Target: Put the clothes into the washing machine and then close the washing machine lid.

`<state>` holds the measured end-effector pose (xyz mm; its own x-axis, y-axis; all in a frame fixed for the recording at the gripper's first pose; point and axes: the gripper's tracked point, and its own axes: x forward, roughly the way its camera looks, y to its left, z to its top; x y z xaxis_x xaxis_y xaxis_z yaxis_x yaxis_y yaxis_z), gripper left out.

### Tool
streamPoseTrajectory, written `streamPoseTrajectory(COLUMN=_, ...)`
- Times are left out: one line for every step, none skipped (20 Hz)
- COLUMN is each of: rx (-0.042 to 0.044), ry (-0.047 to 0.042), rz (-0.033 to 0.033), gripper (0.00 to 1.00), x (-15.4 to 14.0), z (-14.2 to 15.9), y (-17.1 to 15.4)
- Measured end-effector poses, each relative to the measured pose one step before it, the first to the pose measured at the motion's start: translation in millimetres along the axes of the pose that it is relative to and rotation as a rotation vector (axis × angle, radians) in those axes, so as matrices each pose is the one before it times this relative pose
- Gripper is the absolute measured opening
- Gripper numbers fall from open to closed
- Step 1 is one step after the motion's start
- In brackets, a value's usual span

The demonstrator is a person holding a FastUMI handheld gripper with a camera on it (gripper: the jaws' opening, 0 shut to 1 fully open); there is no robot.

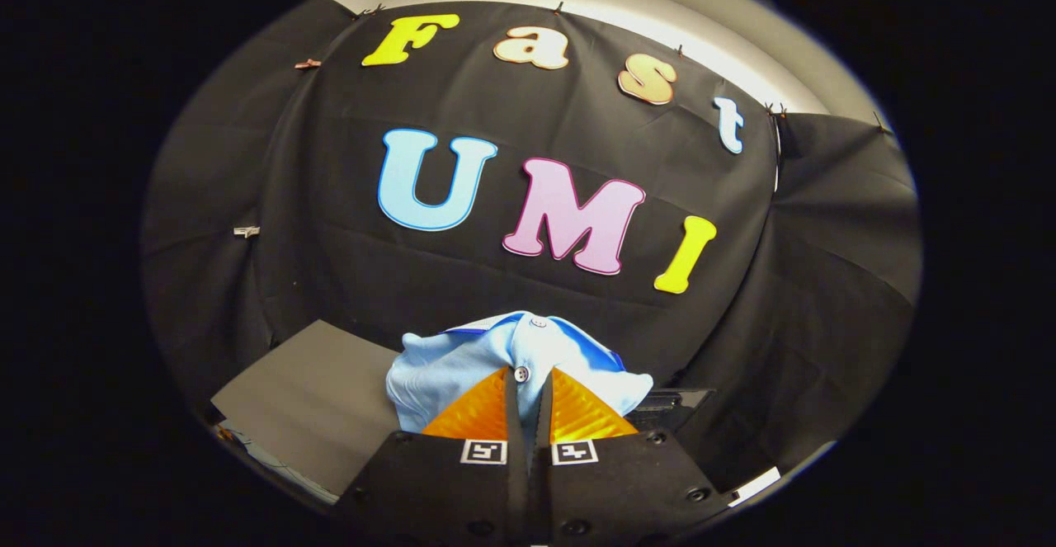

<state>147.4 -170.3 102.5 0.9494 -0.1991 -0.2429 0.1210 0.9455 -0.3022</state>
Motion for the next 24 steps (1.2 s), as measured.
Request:
streamPoseTrajectory(rx=0.00290, ry=-0.00436, rz=0.00270, gripper=0.05, x=1.71, z=-2.35, y=-16.22)
streamPoseTrajectory(rx=0.00181, ry=-0.00493, rz=0.00172, gripper=0.05, x=1.89, z=-4.55, y=-16.85)
streamPoseTrajectory(rx=-0.00029, ry=-0.00349, rz=-0.00252, gripper=0.05, x=2.45, z=-3.30, y=-17.74)
streamPoseTrajectory(rx=0.00221, ry=-0.00178, rz=0.00007, gripper=0.05, x=0.90, z=-3.70, y=-16.20)
streamPoseTrajectory(rx=0.00334, ry=0.00185, rz=0.00307, gripper=0.05, x=2.74, z=-5.39, y=-15.33)
streamPoseTrajectory(rx=0.00671, ry=0.00272, rz=-0.00367, gripper=0.05, x=1.59, z=-5.30, y=-16.60)
streamPoseTrajectory(rx=0.00859, ry=-0.00068, rz=-0.00083, gripper=0.05, x=2.51, z=-5.52, y=-15.30)
streamPoseTrajectory(rx=0.00560, ry=0.00147, rz=-0.00129, gripper=0.05, x=2.71, z=-5.68, y=-13.82)
streamPoseTrajectory(rx=0.00405, ry=0.00377, rz=0.00002, gripper=0.05, x=3.39, z=-7.12, y=-13.05)
streamPoseTrajectory(rx=-0.00144, ry=0.00692, rz=0.00325, gripper=0.05, x=3.90, z=-9.28, y=-10.20)
streamPoseTrajectory(rx=-0.00976, ry=0.01233, rz=-0.00032, gripper=0.05, x=4.51, z=-11.55, y=-9.76)
streamPoseTrajectory(rx=-0.00372, ry=0.01673, rz=-0.00111, gripper=0.05, x=5.81, z=-13.48, y=-9.62)
streamPoseTrajectory(rx=0.00382, ry=0.00908, rz=0.00060, gripper=0.05, x=5.39, z=-14.03, y=-8.23)
streamPoseTrajectory(rx=0.00970, ry=0.01124, rz=-0.00550, gripper=0.05, x=5.92, z=-14.64, y=-8.65)
streamPoseTrajectory(rx=0.01137, ry=0.01306, rz=0.00027, gripper=0.05, x=8.31, z=-16.37, y=-6.07)
streamPoseTrajectory(rx=0.00485, ry=0.02553, rz=0.00115, gripper=0.05, x=9.54, z=-20.17, y=-4.26)
streamPoseTrajectory(rx=0.00151, ry=0.02698, rz=-0.00120, gripper=0.05, x=10.41, z=-19.07, y=-5.12)
streamPoseTrajectory(rx=0.00033, ry=0.02422, rz=0.00402, gripper=0.05, x=10.30, z=-17.75, y=-3.01)
streamPoseTrajectory(rx=0.00225, ry=0.01899, rz=0.00589, gripper=0.05, x=8.96, z=-16.98, y=-1.65)
streamPoseTrajectory(rx=0.00400, ry=0.01470, rz=0.00754, gripper=0.05, x=8.13, z=-16.05, y=-1.31)
streamPoseTrajectory(rx=0.00958, ry=0.01559, rz=0.00192, gripper=0.05, x=8.04, z=-13.16, y=-1.67)
streamPoseTrajectory(rx=0.00839, ry=0.02057, rz=0.00036, gripper=0.05, x=7.85, z=-13.11, y=-0.47)
streamPoseTrajectory(rx=-0.00062, ry=0.01918, rz=-0.00149, gripper=0.05, x=9.94, z=-13.58, y=-0.51)
streamPoseTrajectory(rx=-0.00562, ry=0.02214, rz=-0.00336, gripper=0.05, x=6.39, z=-12.50, y=-0.34)
